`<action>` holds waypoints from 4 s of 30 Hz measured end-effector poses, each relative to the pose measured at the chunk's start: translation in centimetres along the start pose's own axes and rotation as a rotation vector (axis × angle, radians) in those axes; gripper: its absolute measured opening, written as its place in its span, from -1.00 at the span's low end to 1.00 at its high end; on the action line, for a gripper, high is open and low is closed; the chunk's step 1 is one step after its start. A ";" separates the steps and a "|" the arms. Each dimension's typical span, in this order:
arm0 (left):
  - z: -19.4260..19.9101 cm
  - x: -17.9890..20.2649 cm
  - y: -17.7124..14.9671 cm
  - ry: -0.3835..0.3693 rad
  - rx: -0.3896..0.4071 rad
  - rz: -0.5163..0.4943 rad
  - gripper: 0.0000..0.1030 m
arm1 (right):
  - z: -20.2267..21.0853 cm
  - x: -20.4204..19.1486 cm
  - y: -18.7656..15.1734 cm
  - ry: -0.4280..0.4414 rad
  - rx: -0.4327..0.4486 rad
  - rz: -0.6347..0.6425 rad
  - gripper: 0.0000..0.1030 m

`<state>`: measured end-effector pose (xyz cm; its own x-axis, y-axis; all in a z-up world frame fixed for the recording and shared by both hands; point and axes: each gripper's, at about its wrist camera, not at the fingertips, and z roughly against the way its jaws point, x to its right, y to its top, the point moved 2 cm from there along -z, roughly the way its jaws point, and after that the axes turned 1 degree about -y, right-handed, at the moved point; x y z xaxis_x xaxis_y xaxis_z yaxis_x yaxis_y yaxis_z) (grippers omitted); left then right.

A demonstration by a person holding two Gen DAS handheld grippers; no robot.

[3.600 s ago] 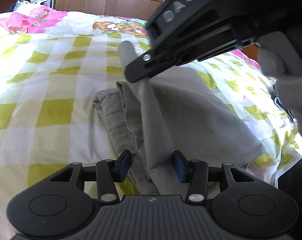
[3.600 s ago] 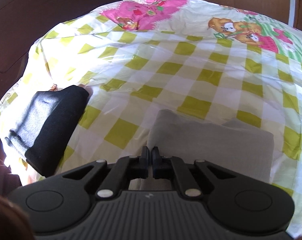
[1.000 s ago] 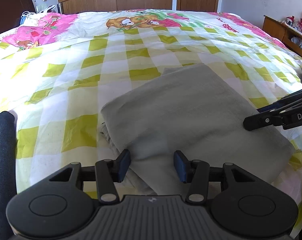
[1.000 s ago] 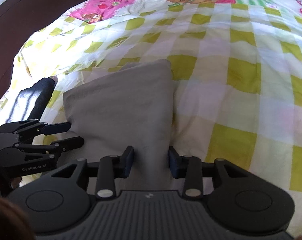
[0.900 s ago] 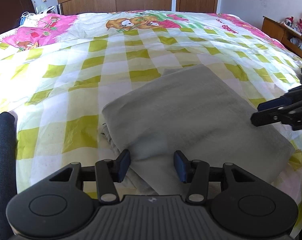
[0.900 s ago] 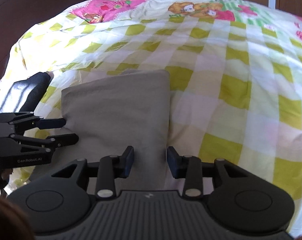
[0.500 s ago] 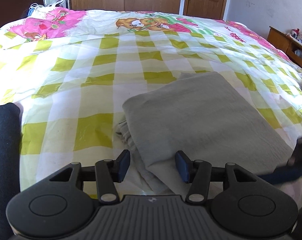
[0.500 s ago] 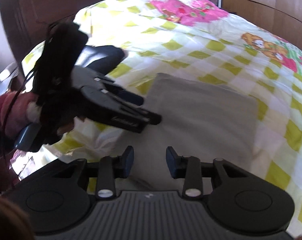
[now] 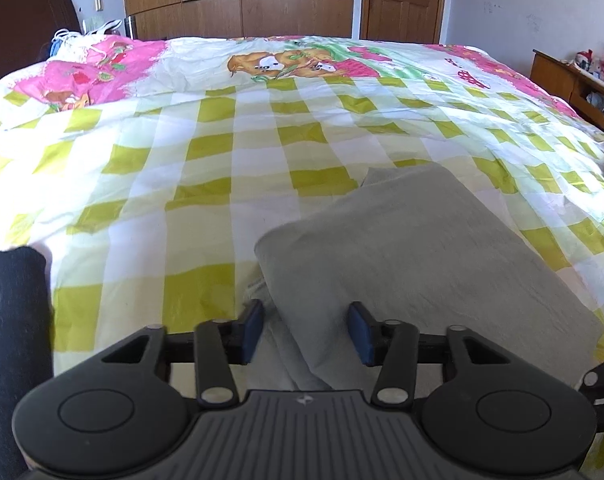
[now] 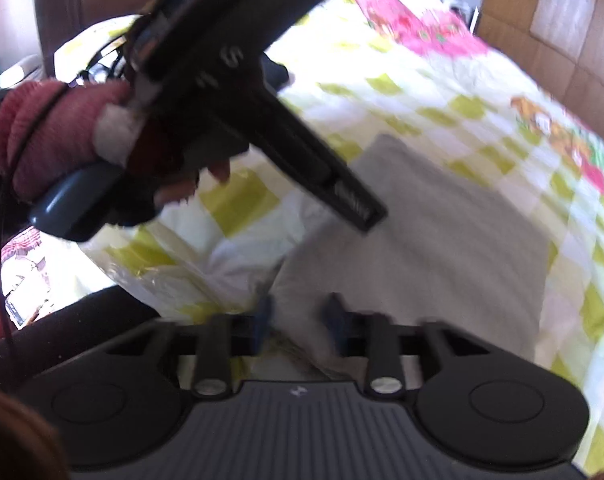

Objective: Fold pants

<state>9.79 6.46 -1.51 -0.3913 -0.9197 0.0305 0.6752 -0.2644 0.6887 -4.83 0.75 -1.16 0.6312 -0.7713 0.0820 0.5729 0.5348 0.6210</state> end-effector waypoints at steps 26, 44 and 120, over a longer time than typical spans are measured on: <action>1.4 -2.5 -0.4 0.080 0.058 0.053 -0.35 | 2.5 2.0 1.0 0.132 0.108 -0.207 -0.66; 4.0 0.6 -3.3 -0.054 0.010 0.144 -0.12 | 1.1 15.7 -3.5 -0.071 0.095 -0.574 -0.34; -1.0 13.8 -0.9 -0.045 0.009 -0.070 0.27 | 7.0 16.3 -10.3 -0.366 0.037 -0.550 -0.59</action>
<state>4.45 -6.30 -2.44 -0.4653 -0.8851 0.0141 0.6395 -0.3251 0.6967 -4.15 -19.73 -0.72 0.0296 -0.9996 0.0012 0.7386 0.0227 0.6737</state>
